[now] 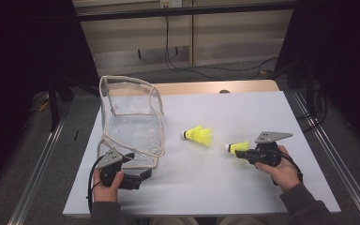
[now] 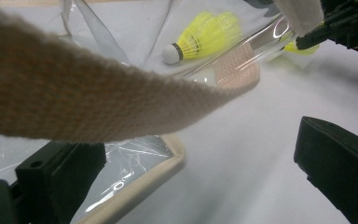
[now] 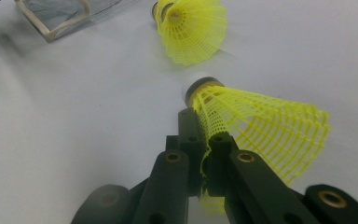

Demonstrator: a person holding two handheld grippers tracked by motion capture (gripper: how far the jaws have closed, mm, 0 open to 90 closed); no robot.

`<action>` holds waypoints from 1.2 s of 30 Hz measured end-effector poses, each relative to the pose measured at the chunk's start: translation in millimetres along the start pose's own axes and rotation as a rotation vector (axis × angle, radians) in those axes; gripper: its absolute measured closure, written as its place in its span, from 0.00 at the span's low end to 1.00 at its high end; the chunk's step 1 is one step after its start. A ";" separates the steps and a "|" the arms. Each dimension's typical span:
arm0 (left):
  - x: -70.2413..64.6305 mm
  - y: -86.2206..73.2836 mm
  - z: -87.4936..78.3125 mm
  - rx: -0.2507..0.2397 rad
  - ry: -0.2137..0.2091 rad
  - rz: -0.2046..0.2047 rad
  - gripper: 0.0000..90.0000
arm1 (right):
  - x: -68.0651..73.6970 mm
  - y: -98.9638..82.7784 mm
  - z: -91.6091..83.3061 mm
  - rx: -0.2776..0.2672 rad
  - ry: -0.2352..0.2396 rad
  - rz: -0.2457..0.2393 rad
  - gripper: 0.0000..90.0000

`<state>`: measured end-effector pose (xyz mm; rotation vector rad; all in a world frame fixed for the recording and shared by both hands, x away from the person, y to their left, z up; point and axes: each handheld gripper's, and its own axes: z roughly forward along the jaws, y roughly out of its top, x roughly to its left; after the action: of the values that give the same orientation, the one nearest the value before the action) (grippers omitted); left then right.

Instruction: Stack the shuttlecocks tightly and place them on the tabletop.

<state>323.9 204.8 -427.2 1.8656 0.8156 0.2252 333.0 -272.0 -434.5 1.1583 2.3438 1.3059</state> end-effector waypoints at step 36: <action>0.2 -0.2 0.0 -0.005 -0.002 -0.003 0.02 | -5.9 17.6 21.1 -0.031 -0.019 0.040 0.98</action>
<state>323.9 205.0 -427.5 1.8599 0.8157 0.2234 357.3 -258.0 -433.8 1.2095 2.2903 1.3331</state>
